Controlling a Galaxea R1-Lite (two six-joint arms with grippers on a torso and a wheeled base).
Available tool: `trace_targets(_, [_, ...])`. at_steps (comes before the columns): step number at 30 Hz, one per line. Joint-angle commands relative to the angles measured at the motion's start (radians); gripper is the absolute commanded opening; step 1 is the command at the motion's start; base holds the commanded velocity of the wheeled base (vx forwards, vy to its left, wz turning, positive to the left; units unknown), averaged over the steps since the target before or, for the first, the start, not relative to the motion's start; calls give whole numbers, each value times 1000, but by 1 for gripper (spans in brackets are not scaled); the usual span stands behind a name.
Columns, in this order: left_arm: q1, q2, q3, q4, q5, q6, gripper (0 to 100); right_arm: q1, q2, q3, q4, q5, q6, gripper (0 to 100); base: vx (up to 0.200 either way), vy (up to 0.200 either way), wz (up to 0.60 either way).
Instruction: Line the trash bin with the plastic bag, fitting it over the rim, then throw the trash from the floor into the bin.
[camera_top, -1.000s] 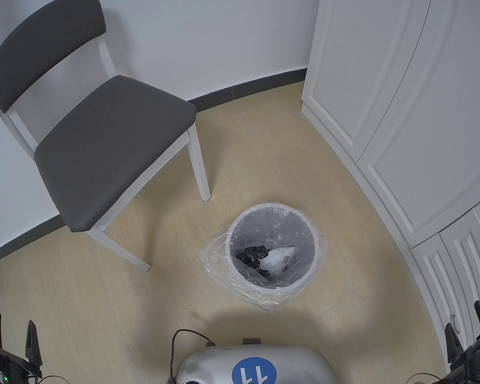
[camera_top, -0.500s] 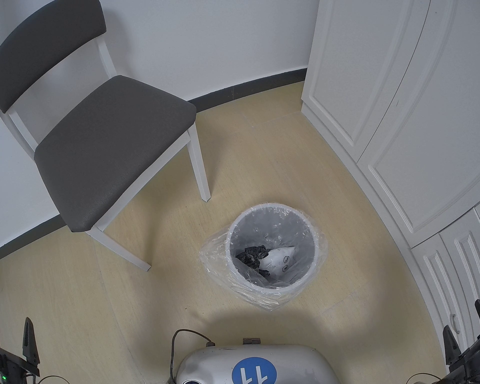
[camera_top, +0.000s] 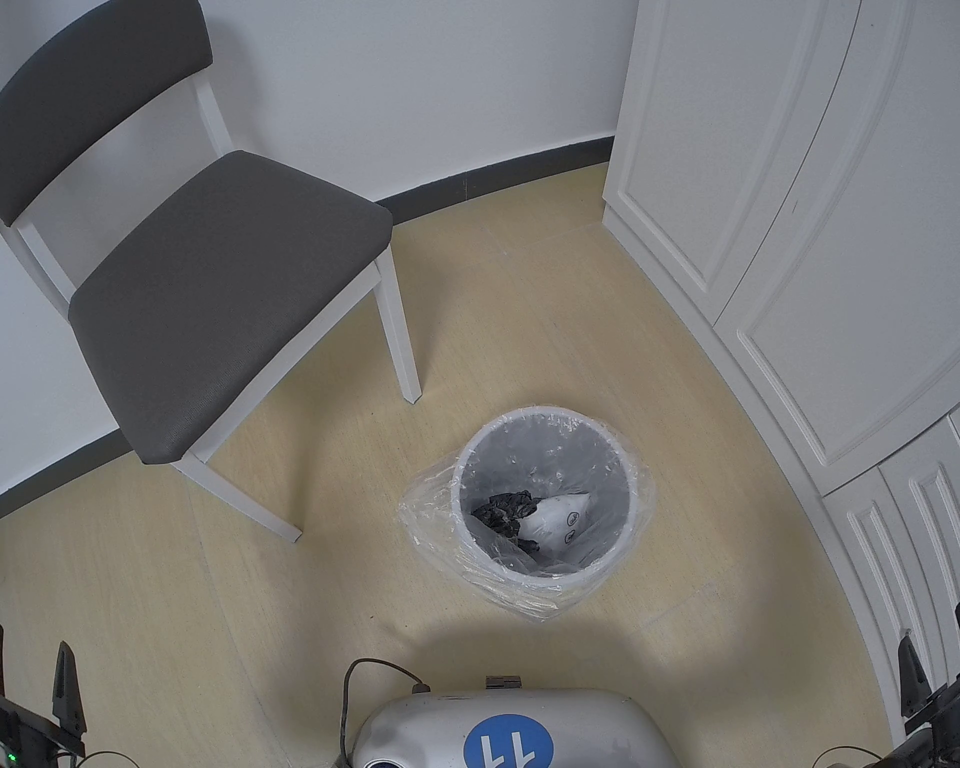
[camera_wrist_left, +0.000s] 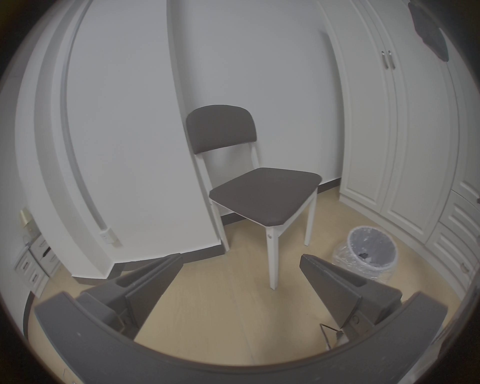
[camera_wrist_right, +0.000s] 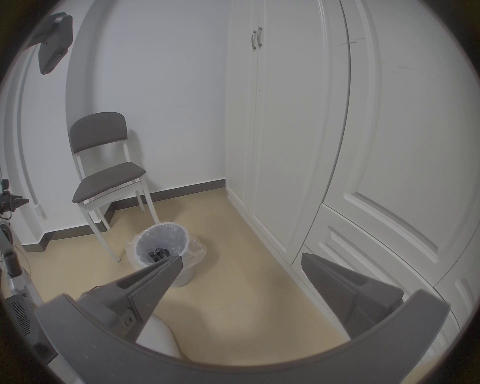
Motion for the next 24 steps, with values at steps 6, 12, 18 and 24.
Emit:
trace_targets(6, [0,-16,17,-1,-141,-13,100,0,-15,16,53,50,16,100,0,0,0])
trace_targets(12, [0,-16,17,1,-158,-33,100,0,-15,16,55,49,34,100,0,0,0])
trace_targets(18, [0,-16,17,2,-193,-20,100,0,-15,18,55,49,34,100,0,0,0])
trace_targets(24, [2,-16,17,4,-259,-19,100,0,-15,18,55,49,34,100,0,0,0])
